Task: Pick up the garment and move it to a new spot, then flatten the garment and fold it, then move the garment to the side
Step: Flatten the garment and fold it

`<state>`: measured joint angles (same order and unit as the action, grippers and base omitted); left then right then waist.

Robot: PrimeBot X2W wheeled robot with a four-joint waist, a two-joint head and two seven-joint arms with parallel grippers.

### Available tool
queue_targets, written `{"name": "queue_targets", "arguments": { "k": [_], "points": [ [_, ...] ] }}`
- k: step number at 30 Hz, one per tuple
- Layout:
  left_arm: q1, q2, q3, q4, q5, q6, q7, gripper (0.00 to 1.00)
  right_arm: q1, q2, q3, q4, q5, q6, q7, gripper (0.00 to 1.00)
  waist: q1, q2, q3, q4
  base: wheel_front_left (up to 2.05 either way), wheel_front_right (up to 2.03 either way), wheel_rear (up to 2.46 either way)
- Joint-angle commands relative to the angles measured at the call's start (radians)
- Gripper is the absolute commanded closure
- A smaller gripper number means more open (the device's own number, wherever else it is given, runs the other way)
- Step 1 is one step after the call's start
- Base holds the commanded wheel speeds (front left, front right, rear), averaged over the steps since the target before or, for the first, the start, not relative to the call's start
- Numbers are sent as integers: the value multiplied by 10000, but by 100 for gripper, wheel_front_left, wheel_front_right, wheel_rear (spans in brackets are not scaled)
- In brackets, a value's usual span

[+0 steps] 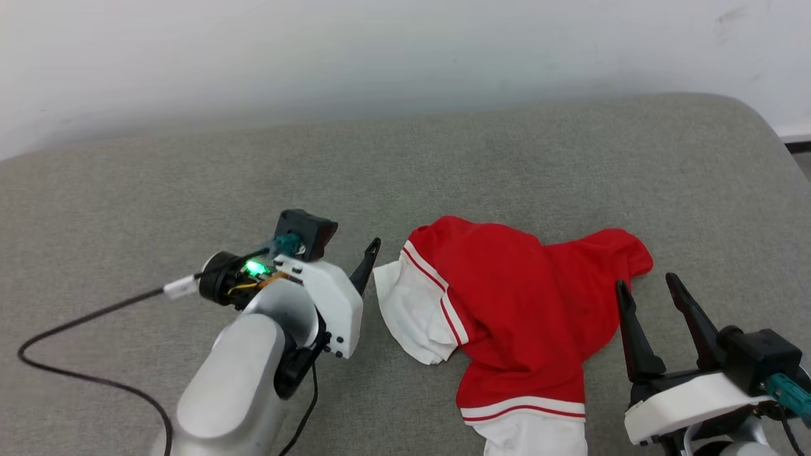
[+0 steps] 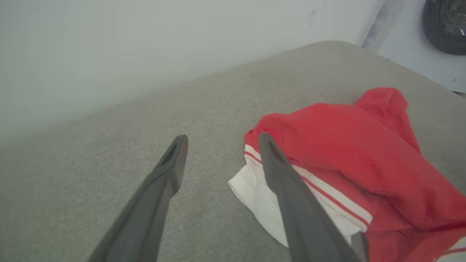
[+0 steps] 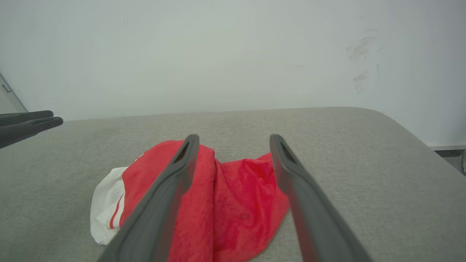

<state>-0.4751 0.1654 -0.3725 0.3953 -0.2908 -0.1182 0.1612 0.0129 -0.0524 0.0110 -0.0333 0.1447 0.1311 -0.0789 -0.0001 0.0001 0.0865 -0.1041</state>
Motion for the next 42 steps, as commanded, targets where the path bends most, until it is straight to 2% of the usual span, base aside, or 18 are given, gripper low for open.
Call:
{"name": "queue_targets", "arguments": {
  "k": [1, 8, 13, 14, 15, 16, 19, 23, 27, 30, 33, 39, 42],
  "points": [
    [-147, 73, -82, 103, -68, -44, 122, 0, -151, 24, 12, 32, 19, -7, -32, 0, 1, -1, 344, -281, 0, 0, 0],
    [-1283, 653, -1894, 1437, -1516, -120, 3077, 0, -639, 24, 369, 330, 213, -7, -338, 0, 1, -1, 1085, -781, 0, 0, 0],
    [-1290, 1140, -3216, 1925, -2672, -125, 4968, 0, -836, 28, 500, 581, 330, -7, -623, 0, 1, -1, 1374, -951, 0, 0, 0],
    [-1181, 1185, -3407, 2000, -2935, -128, 5320, 26, -859, 26, 504, 649, 379, -7, -664, 0, 1, -1, 1407, -966, 0, 0, 0],
    [-1163, 1255, -3619, 2023, -3105, -136, 5621, 73, -888, 28, 515, 705, 389, -7, -710, 0, 1, -1, 1427, -977, 0, 0, 0],
    [-1161, 1309, -3783, 2038, -3234, -136, 5834, 100, -927, 27, 514, 742, 402, -7, -742, 0, 1, -1, 1450, -984, 0, 0, 0],
    [-1524, 1596, -3785, 1867, -3244, -126, 5191, 100, -930, 27, 465, 965, 469, -7, -824, 0, 1, -1, 1433, -926, 0, 0, 0],
    [-1764, 1840, -3421, 1509, -3034, 98, 4112, 100, -757, 26, 281, 1063, 423, -7, -786, 0, 1, -1, 1187, -703, 0, 0, 0],
    [-1419, 2149, -3060, 900, -3167, 404, 3464, 100, -608, 25, 93, 1031, 363, -7, -657, 0, 1, -1, 818, -361, 0, 0, 0],
    [-943, 2632, -2677, 267, -3334, 772, 3206, 100, -460, 24, -27, 932, 288, -7, -548, 0, 1, -1, 525, -60, 0, 0, 0],
    [-182, 3143, -2216, -465, -3588, 1274, 3099, 100, -323, 27, -123, 793, 283, -7, -419, 0, 1, -1, 321, 228, 0, 0, 0],
    [1903, 4291, -1196, -2144, -4131, 2631, 2965, 100, -39, 27, -304, 556, 197, -7, -174, 0, 1, -1, 55, 785, 0, 0, 0],
    [3039, 4681, -772, -2789, -4457, 3314, 3010, 100, 57, 23, -315, 431, 172, -7, -68, 0, 1, -1, 10, 913, 0, 0, 0]
  ]
}}
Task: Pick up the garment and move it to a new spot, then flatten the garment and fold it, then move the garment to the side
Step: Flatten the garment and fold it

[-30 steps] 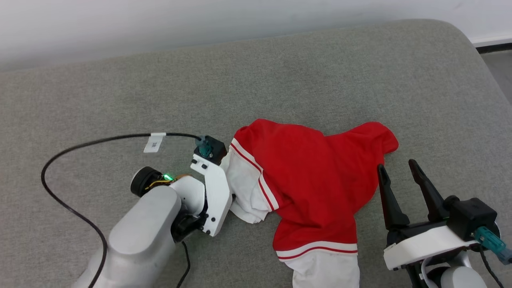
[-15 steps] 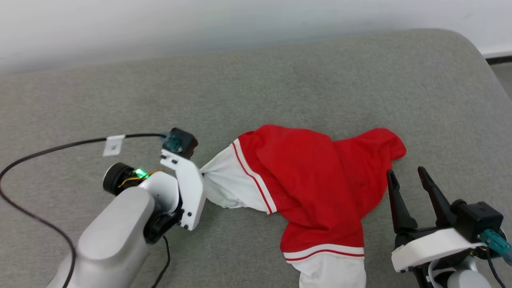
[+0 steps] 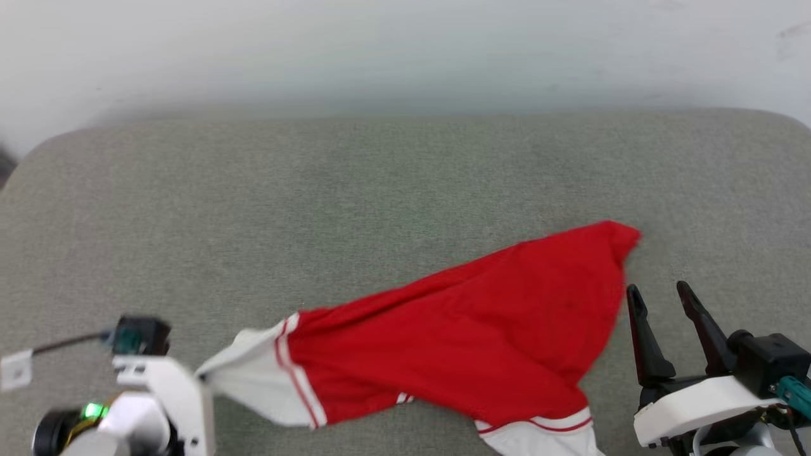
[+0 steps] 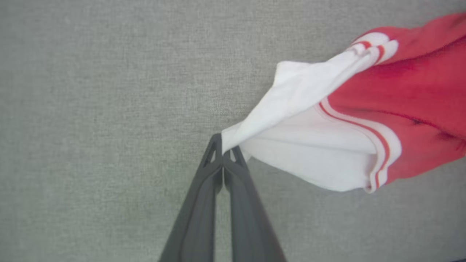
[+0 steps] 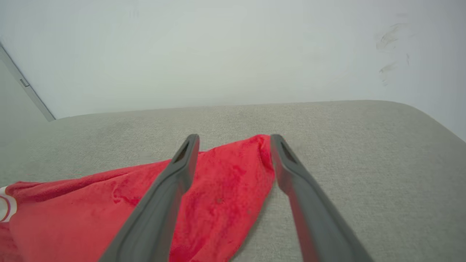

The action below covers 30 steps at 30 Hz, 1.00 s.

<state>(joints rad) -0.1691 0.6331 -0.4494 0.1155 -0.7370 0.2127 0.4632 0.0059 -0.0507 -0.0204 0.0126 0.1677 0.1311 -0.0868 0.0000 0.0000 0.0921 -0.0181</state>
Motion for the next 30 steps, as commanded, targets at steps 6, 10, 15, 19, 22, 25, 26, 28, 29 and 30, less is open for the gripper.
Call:
{"name": "queue_targets", "arguments": {
  "k": [6, 10, 15, 19, 22, 25, 26, 28, 29, 30],
  "points": [
    [1494, -206, 501, -162, -682, 535, -479, 37, 200, 7, 34, -233, -45, -7, 148, 0, 0, 0, -101, 85, 0, 0, 0],
    [1231, -596, 454, -182, -240, 503, -1554, 0, 393, 7, 4, -323, -86, -7, 326, 0, 0, 0, -382, 45, 0, 0, 0],
    [871, -1088, 494, -216, 577, 482, -3547, 0, 673, 7, -53, -379, -105, -7, 585, 0, 0, 0, -823, -39, 0, 0, 0],
    [603, -1495, 401, -415, 1144, 329, -5129, 0, 894, 6, -219, -445, -13, -7, 846, 0, 0, 0, -1032, -101, 0, 0, 0],
    [572, -1759, 297, -593, 1511, 354, -6039, 0, 1038, 7, -325, -439, 130, -7, 1174, 0, 0, 0, -1125, -119, 0, 0, 0],
    [683, -1950, 216, -793, 1808, 492, -6602, 0, 1134, 6, -533, -254, 267, -7, 1844, 0, 0, 0, -1194, -133, 0, 0, 0],
    [740, -1960, 211, -841, 1892, 543, -6706, 0, 1122, 10, -537, -182, 387, -7, 2086, 0, 0, 0, -1205, -137, 0, 0, 0],
    [787, -2023, 222, -1007, 2019, 613, -6874, 0, 1066, -10, -588, 92, 516, -7, 2791, 0, 0, 0, -1200, -96, 0, 0, 0],
    [795, -2039, 201, -1076, 2073, 642, -6903, 0, 1016, -36, -642, 259, 635, -7, 3219, 0, 0, 0, -1184, -49, 0, 0, 0],
    [803, -2055, 195, -1142, 2106, 668, -6949, 0, 928, -68, -629, 443, 771, -7, 3720, 0, 0, 0, -1161, 6, 0, 0, 0]
  ]
}}
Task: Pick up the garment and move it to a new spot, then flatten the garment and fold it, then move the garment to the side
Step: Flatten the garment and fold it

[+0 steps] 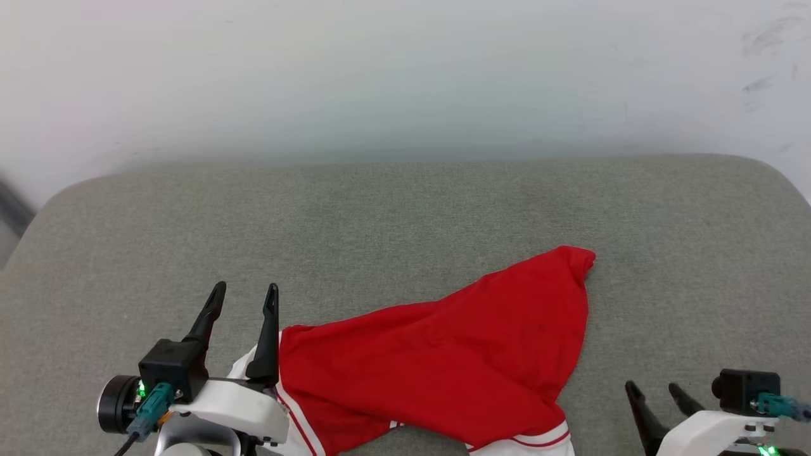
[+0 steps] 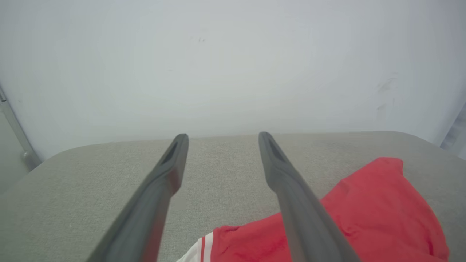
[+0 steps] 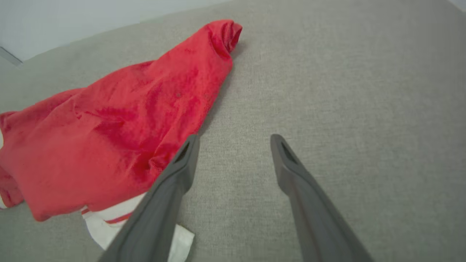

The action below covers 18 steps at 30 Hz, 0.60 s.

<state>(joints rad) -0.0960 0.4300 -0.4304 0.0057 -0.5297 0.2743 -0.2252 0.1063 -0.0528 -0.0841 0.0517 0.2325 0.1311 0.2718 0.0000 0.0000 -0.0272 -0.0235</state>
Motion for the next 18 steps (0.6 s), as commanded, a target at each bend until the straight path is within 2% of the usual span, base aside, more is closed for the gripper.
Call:
{"name": "queue_targets", "arguments": {
  "k": [1, 2, 9, 14, 18],
  "points": [
    [52, -22, -12, -112, 107, 58, -91, 0, -213, -121, -10, 176, 203, -7, 601, 0, 0, 0, 64, 131, 0, 0, 0],
    [52, -22, -12, -112, 107, 58, -91, 0, -213, -121, -10, 176, 203, -7, 601, 0, 0, 0, 64, 131, 0, 0, 0],
    [-405, -85, -156, -519, 410, 11, -175, 0, -1220, -681, 671, 861, 933, -7, 3440, 0, 0, 0, 670, 840, 0, 0, 0],
    [-698, -229, -195, -629, 546, -87, -276, 0, -2113, -1000, 1563, 1389, 1359, -7, 4505, 0, 0, 0, 1240, 1274, 0, 0, 0],
    [-856, -335, -246, -498, 602, -172, -318, 0, -2547, -1188, 2143, 1999, 1594, -7, 4863, 0, 0, 0, 1616, 1515, 0, 0, 0]
  ]
}}
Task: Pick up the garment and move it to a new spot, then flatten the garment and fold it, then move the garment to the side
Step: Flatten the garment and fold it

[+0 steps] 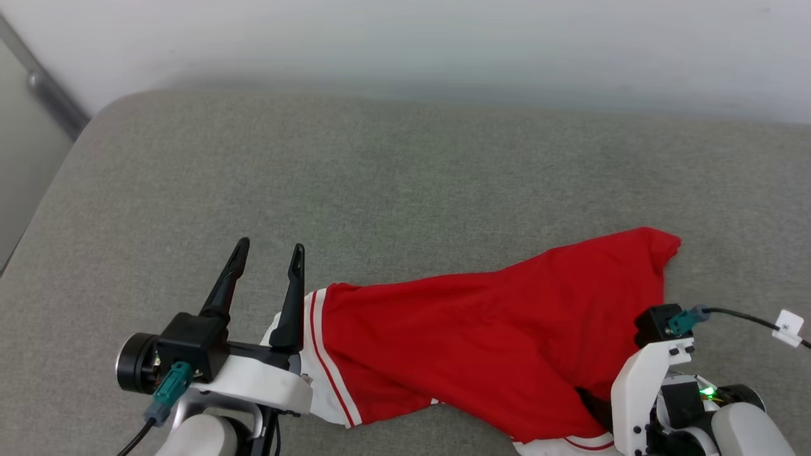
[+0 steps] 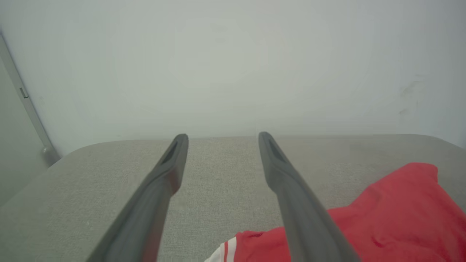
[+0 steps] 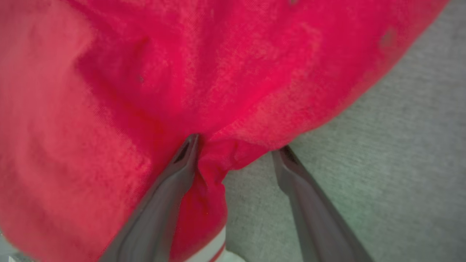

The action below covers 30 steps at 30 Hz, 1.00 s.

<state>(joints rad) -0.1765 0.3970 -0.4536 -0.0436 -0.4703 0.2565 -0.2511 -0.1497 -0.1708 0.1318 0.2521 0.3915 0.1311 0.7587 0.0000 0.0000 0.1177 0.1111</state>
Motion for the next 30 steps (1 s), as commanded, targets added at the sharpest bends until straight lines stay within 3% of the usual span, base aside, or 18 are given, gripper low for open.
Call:
{"name": "queue_targets", "arguments": {
  "k": [1, 5, 6, 7, 8, 17, 28, 29, 30],
  "points": [
    [-122, -47, -30, 30, 28, -20, -74, 0, -33, -62, 87, 227, 32, -7, 161, 0, 0, 0, 233, 225, 0, 0, 0],
    [-268, -180, -54, 198, 95, -145, -91, 0, 9, -54, 261, 1184, 233, -11, 842, 0, 0, 0, 394, 359, 0, 0, 0],
    [-291, -209, -50, 233, 93, -159, -102, 0, -17, -19, 284, 1305, 314, -11, 939, 49, 0, 0, 414, 375, 0, 0, 0],
    [-308, -240, -46, 267, 103, -168, -106, 0, -107, -37, 331, 1336, 300, -11, 936, 83, 0, 0, 434, 390, 0, 0, 0],
    [-323, -268, -39, 303, 120, -183, -115, 0, -228, -72, 363, 1353, 320, -11, 953, 100, 0, 0, 446, 404, 0, 0, 0],
    [-468, -498, 53, 452, 213, -341, -150, 0, -2449, -928, 442, 507, -332, -8, -866, 100, 0, 0, 713, 442, 0, 0, 0],
    [-1059, -1123, 197, 677, 579, -824, -148, 0, -5258, -1331, 1341, 2299, -364, -7, -2546, 100, 0, 0, 1740, 663, 0, 0, 0],
    [-1080, -1176, 222, 732, 628, -880, -142, 0, -5268, -1274, 1426, 2599, -294, -7, -2717, 76, 0, 0, 1761, 677, 0, 0, 0],
    [-1092, -1226, 263, 785, 648, -917, -142, 0, -5271, -1242, 1515, 2823, -274, -7, -2961, 35, 0, 0, 1775, 689, 0, 0, 0]
  ]
}}
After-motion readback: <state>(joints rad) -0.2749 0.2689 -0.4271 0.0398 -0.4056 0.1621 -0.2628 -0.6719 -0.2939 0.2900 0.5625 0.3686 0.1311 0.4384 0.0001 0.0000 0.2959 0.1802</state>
